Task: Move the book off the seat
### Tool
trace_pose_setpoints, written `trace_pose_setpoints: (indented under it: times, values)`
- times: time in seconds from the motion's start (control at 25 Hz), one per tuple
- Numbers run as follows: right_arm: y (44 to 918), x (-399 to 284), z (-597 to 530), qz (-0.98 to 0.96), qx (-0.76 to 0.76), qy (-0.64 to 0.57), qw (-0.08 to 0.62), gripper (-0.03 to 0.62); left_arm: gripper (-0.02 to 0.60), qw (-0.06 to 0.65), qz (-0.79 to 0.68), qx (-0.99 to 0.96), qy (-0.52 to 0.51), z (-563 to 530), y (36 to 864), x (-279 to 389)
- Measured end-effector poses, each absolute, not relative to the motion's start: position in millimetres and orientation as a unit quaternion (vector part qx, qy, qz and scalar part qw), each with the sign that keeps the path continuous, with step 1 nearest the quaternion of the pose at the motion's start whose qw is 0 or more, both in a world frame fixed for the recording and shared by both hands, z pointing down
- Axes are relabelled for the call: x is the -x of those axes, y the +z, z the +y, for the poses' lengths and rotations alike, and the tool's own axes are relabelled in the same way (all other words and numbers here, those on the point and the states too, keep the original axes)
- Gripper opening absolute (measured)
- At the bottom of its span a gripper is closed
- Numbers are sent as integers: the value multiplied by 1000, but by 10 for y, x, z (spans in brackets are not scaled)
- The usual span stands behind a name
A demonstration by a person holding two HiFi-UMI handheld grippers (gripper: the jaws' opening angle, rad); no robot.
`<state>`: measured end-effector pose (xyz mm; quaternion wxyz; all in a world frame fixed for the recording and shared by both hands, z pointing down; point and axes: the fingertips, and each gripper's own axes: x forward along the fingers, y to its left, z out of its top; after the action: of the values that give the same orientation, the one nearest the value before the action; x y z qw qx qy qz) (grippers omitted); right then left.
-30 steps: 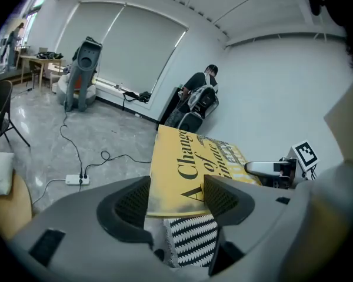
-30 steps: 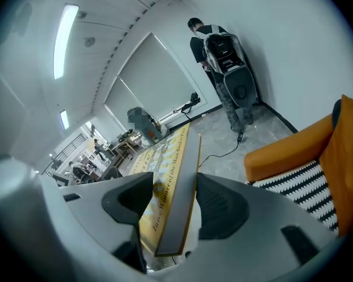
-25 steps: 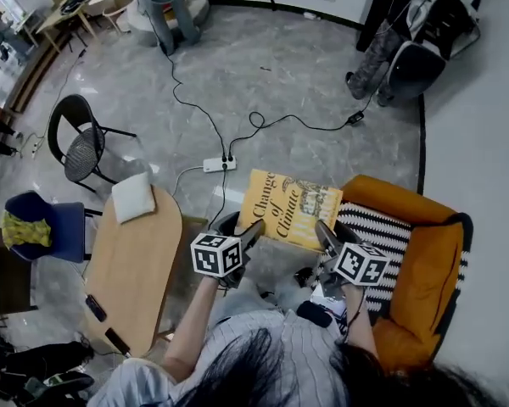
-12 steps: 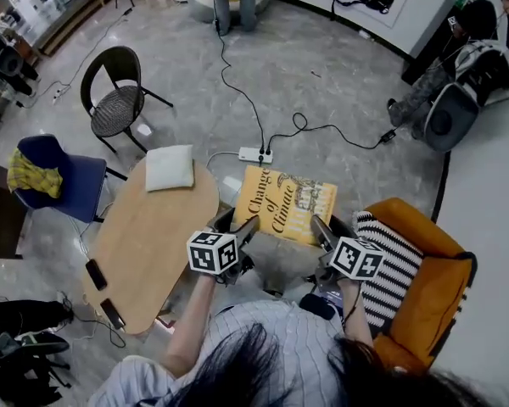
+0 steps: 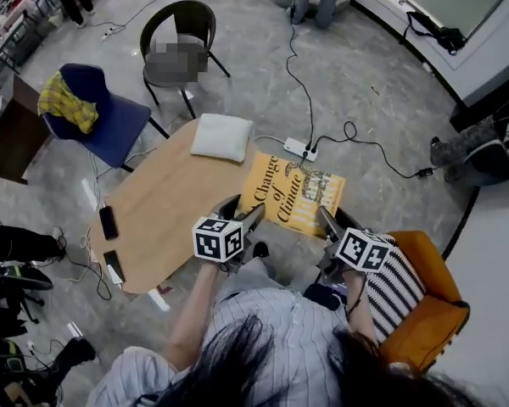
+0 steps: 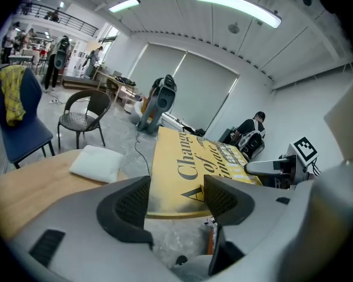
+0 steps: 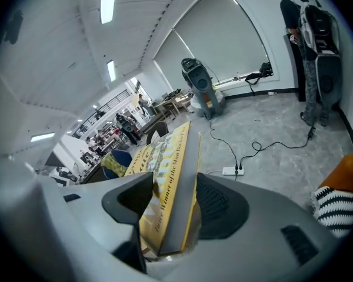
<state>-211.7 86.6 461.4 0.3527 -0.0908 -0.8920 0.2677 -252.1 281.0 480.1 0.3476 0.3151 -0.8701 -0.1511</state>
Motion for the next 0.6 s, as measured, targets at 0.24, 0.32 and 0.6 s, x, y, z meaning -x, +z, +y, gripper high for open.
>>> trace_pose_setpoints:
  times: [0.24,0.32,0.6]
  values:
    - [4639,2396,1431,-880,162,231,381,241,296,338,-890,-242,-188,3406,4862,2466]
    - [4675,2484,1615,-874,184,222,392,241,296,337,-895,-215,-200,3592,4901,2432]
    - [4833,2856,2272,-838,273,186,434,241,296,337,-905,-117,-230,4190,5028,2400]
